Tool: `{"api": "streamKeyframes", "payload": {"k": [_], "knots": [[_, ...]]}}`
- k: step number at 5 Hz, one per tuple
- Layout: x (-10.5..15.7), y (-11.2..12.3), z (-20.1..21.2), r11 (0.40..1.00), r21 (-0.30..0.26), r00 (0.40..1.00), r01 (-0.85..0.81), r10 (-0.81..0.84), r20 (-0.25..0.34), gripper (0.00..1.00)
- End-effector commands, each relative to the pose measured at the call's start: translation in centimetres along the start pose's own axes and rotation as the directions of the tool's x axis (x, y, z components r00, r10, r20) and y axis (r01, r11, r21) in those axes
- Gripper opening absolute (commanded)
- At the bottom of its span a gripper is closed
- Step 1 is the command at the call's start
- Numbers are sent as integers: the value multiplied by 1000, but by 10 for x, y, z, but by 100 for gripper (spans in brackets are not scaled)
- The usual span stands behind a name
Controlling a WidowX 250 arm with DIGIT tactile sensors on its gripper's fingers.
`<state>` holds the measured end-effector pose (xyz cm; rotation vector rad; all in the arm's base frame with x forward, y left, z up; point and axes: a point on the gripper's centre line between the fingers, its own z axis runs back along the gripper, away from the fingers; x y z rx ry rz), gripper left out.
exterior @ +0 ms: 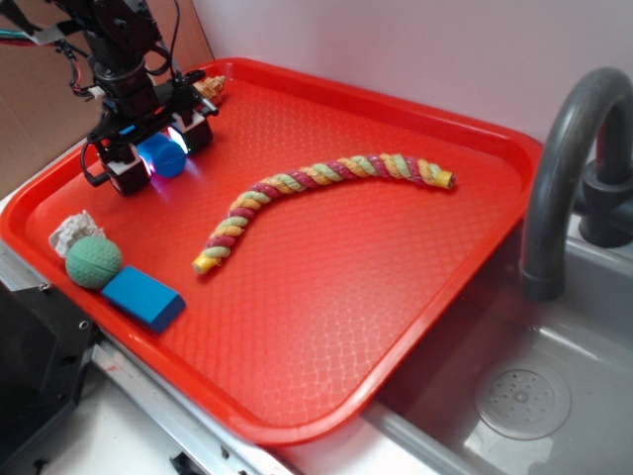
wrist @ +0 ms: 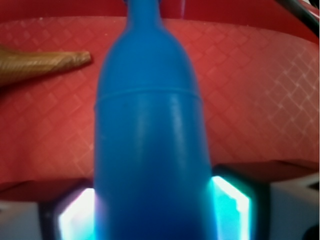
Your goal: Grab the blue bottle.
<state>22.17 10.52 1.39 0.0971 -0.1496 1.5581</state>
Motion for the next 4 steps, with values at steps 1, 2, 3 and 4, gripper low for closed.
{"api": "streamKeyframes", "payload": {"k": [1,2,3,4], "knots": [[4,15,9,992,-25,991,123,-125,-55,0],[4,5,40,950,-46,946,309,-312,-93,0],[-7,-4,85,911,-93,909,401,-409,-82,0],[-29,-10,139,803,-167,807,573,-587,-56,0]]}}
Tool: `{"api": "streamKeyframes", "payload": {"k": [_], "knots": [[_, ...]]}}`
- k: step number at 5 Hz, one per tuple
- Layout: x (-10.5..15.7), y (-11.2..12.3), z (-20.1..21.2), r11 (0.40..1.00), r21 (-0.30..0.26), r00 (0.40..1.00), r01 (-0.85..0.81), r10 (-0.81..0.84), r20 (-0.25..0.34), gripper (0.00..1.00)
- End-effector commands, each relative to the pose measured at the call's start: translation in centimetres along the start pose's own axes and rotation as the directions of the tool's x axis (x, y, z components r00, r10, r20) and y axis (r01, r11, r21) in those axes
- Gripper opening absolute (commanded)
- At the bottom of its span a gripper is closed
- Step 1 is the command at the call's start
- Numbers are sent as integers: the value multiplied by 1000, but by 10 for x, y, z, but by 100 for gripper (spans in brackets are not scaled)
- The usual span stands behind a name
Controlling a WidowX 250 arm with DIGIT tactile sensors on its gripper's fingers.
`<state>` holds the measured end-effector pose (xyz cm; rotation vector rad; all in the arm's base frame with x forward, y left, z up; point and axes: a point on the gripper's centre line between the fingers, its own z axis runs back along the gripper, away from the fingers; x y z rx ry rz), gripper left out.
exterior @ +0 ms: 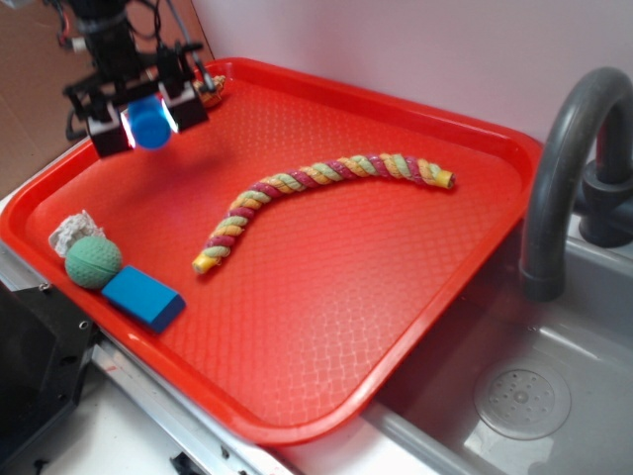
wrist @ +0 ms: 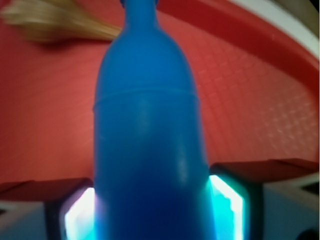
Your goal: Grab the blue bottle.
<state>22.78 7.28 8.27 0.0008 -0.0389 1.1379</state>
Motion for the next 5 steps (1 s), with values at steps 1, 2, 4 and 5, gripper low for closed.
{"api": "streamKeyframes", "payload": {"k": [1,2,4,5], "knots": [[-24,-19,113,891,-121,898,439,-439,22,0],[-35,-15,136,747,-181,763,640,-645,39,0],[-51,-15,126,651,-191,652,735,-755,-68,0],[-50,-20,123,604,-154,599,782,-797,-84,20]]}}
